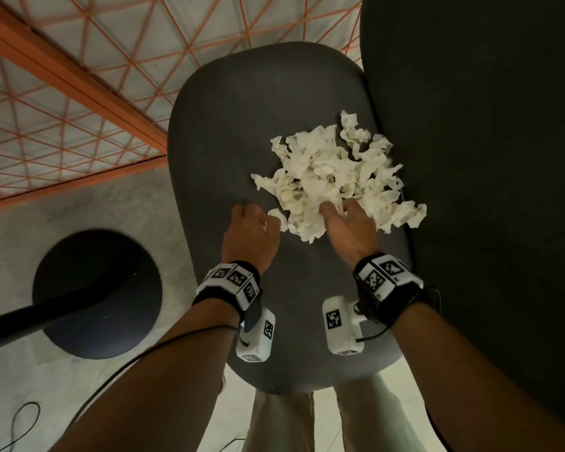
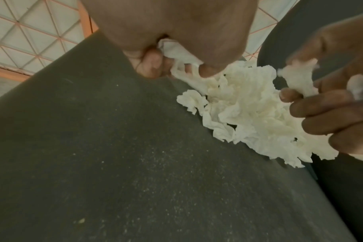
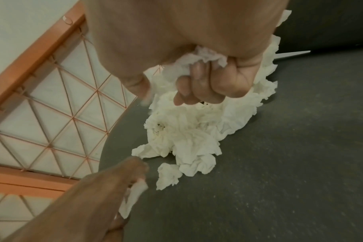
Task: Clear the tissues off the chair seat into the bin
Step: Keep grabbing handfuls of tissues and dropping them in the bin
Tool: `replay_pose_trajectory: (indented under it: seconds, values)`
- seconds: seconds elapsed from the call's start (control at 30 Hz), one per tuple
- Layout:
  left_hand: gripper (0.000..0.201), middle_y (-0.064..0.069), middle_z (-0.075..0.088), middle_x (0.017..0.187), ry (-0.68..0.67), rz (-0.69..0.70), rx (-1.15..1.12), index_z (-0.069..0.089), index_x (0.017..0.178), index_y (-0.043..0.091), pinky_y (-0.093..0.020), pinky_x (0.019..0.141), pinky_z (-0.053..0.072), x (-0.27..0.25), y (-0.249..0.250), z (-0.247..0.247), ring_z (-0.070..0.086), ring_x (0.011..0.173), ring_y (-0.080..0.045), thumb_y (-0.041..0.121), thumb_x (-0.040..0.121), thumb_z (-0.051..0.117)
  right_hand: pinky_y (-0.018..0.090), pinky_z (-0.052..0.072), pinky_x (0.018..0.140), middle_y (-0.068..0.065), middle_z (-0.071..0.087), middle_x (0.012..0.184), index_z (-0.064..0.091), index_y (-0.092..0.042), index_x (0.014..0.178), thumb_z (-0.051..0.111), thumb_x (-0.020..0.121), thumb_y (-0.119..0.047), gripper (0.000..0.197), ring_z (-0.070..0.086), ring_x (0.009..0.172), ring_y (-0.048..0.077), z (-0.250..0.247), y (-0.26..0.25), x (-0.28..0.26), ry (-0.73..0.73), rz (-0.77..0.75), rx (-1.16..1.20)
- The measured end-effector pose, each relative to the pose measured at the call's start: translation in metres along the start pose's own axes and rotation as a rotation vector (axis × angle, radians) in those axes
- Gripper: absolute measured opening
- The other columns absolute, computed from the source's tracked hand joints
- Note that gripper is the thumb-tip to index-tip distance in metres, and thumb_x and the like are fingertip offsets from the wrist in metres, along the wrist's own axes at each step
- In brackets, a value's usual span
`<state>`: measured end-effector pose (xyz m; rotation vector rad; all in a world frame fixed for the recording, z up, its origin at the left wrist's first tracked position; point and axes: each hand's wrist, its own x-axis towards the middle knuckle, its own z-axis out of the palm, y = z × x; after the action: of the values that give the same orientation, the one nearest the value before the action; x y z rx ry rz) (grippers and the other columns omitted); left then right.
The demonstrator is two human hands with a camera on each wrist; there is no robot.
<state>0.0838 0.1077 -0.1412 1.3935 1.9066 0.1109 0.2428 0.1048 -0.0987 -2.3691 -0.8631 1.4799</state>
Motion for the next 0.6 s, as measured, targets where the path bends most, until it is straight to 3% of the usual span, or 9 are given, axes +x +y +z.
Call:
replay_pose_trajectory:
  seconds: [0.03,0.1,0.17,0.33,0.5,0.6]
  values:
    - [0.028,-0.006,0.051,0.109,-0.015,-0.02,0.01,0.052,0.104,0.013,-0.034,0.075,0.041,0.001,-0.001,0.004,0.056,0.087,-0.028,0.039,0.093,0.051,0.044,0.042,0.102,0.007,0.056,0.133,0.05,-0.02,0.133,0.042,0.085,-0.067,0.067,0.052,0.123,0.03,0.0,-0.001,0.004,0.006,0.024,-0.016]
    - [0.045,-0.005,0.053,0.117,-0.072,-0.025,0.059,0.047,0.118,0.018,-0.038,0.081,0.044,0.005,-0.003,0.01,0.058,0.098,-0.029,0.051,0.089,0.056,0.047,0.041,0.103,0.009,0.059,0.13,0.059,-0.017,0.125,0.03,0.077,-0.083,0.087,0.054,0.121,0.032,0.002,-0.001,0.014,0.046,0.041,-0.073]
    - [0.051,-0.005,0.055,0.122,-0.121,-0.017,0.109,0.045,0.125,0.021,-0.041,0.086,0.045,0.009,-0.006,0.016,0.057,0.106,-0.029,0.053,0.088,0.059,0.045,0.043,0.099,0.011,0.062,0.124,0.06,-0.016,0.12,0.029,0.079,-0.082,0.084,0.056,0.115,0.033,0.002,0.0,0.021,0.086,0.033,-0.142]
    - [0.014,0.0,0.056,0.1,-0.103,0.007,0.073,0.058,0.093,0.021,-0.033,0.074,0.043,0.013,-0.011,0.018,0.058,0.089,-0.024,0.034,0.088,0.061,0.045,0.043,0.101,0.007,0.057,0.135,0.051,-0.022,0.134,0.053,0.085,-0.064,0.064,0.052,0.124,0.031,-0.001,-0.003,0.031,0.093,-0.026,-0.204]
    - [0.019,0.001,0.053,0.084,-0.017,0.032,0.006,0.054,0.075,0.013,-0.026,0.058,0.034,0.009,-0.008,0.005,0.048,0.067,-0.013,0.028,0.082,0.063,0.039,0.042,0.098,0.008,0.06,0.13,0.056,-0.02,0.13,0.056,0.089,-0.044,0.048,0.052,0.123,0.032,-0.003,-0.004,0.033,0.092,-0.062,-0.108]
    - [0.011,0.0,0.055,0.073,0.024,-0.021,-0.119,0.05,0.077,0.014,-0.036,0.056,0.048,0.011,-0.005,-0.006,0.055,0.063,-0.016,0.019,0.082,0.058,0.034,0.044,0.094,0.004,0.065,0.115,0.062,-0.021,0.12,0.053,0.084,-0.045,0.044,0.057,0.113,0.028,-0.008,0.0,0.027,0.114,-0.036,0.065]
